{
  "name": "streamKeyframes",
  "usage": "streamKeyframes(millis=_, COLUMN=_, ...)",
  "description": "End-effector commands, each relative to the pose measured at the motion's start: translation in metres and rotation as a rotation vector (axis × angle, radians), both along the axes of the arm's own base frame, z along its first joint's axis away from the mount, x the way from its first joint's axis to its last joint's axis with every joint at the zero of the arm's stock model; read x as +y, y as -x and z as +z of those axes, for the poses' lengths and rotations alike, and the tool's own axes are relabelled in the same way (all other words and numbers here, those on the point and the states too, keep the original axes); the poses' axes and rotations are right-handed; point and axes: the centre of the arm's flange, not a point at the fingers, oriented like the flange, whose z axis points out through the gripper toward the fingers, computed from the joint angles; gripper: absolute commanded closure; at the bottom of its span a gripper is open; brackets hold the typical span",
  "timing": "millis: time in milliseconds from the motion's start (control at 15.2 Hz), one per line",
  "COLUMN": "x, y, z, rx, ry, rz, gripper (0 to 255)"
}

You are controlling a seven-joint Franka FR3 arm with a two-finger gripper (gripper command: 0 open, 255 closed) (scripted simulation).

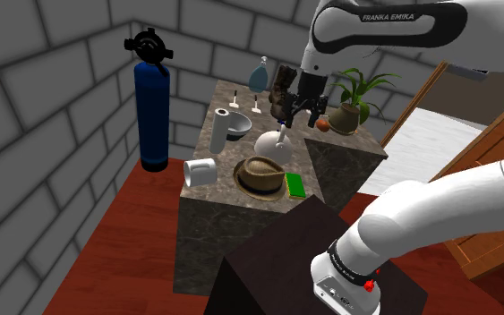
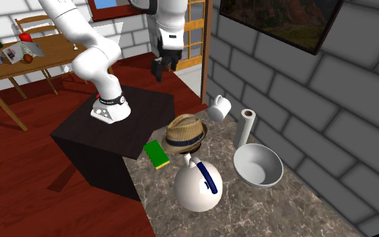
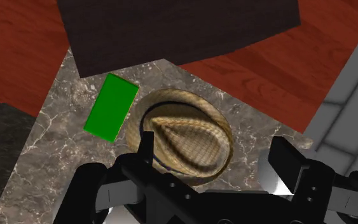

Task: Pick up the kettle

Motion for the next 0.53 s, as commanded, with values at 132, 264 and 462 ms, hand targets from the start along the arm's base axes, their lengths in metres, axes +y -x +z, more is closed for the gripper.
streamKeyframes(millis=132, x=-0.031, y=-0.034, z=-0.028, rx=0.004, ry=0.000, rz=-0.082, gripper=0)
streamKeyframes(millis=264, x=-0.048, y=-0.050, z=-0.043, rx=0.007, ry=-0.001, rz=-0.122, gripper=0)
streamKeyframes(millis=462, x=-0.073, y=-0.073, z=-0.064, rx=0.011, ry=-0.001, rz=-0.182, gripper=0)
